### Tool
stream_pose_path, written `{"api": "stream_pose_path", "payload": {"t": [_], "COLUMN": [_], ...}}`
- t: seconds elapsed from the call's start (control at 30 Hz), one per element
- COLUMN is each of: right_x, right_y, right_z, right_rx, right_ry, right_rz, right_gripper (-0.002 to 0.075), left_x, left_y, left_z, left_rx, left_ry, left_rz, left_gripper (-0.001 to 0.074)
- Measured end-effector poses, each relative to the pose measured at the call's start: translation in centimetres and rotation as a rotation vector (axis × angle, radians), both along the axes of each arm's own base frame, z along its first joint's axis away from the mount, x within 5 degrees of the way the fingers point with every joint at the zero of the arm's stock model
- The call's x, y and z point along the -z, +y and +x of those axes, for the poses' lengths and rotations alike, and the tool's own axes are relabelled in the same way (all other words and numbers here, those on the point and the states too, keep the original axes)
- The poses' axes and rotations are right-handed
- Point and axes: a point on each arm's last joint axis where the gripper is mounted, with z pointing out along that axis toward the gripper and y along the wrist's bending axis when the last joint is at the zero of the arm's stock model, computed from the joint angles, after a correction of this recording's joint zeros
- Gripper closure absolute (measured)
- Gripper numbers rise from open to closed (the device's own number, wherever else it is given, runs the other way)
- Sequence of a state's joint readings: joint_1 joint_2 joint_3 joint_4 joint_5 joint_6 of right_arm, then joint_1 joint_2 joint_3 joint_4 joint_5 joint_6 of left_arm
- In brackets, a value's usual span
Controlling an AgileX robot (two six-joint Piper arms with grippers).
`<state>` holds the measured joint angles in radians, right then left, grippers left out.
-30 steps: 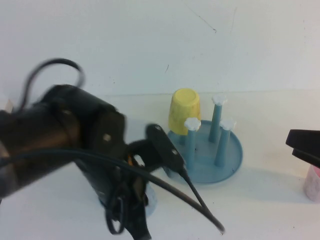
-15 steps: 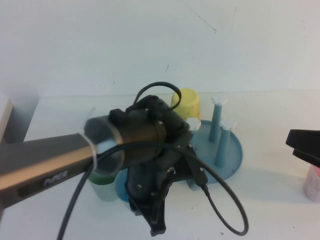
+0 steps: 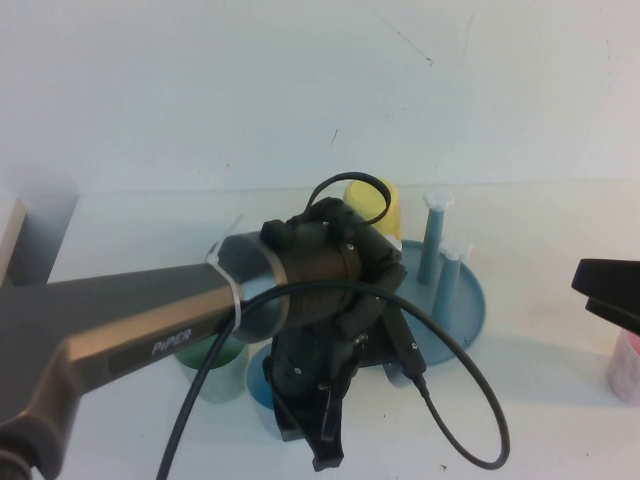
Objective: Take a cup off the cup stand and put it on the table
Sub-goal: Place the cup on the table
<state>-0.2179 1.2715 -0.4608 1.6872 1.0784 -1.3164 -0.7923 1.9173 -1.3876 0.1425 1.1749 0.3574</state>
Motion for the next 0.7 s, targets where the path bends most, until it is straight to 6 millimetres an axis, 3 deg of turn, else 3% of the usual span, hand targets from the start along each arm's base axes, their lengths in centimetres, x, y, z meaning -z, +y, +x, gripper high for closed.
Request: {"api": "stream_pose_path", "payload": {"t": [0.17, 0.3, 0.37, 0.5, 0.7], "right_x": [0.0, 0.0, 0.0, 0.0, 0.0], "right_y": [0.0, 0.0, 0.0, 0.0, 0.0], "right_z": [0.0, 0.0, 0.0, 0.0, 0.0], "right_rx": [0.0, 0.0, 0.0, 0.0, 0.0], "right_ry": [0.0, 0.0, 0.0, 0.0, 0.0], "right_rz": [0.0, 0.0, 0.0, 0.0, 0.0], "right_gripper": [0.0034, 0.0034, 0.0034, 0.0034, 0.0034], "left_x": [-0.1, -1.3, -2.2, -6.0, -12.2], "left_y": [-0.1, -0.5, -0.9, -1.4, -0.4], "left_z": [0.1, 0.5, 0.9, 0.9, -1.1], "left_rx": [0.003, -0.014, -0.026, -0.044, -0.116], "left_ry": [-0.009, -0.025, -0.049, -0.108, -0.161], "left_rz": [-0.01, -0.022, -0.049, -0.161, -0.35], "left_gripper": [0.0376, 0.0339, 0.0347, 0.0416, 0.0612]}}
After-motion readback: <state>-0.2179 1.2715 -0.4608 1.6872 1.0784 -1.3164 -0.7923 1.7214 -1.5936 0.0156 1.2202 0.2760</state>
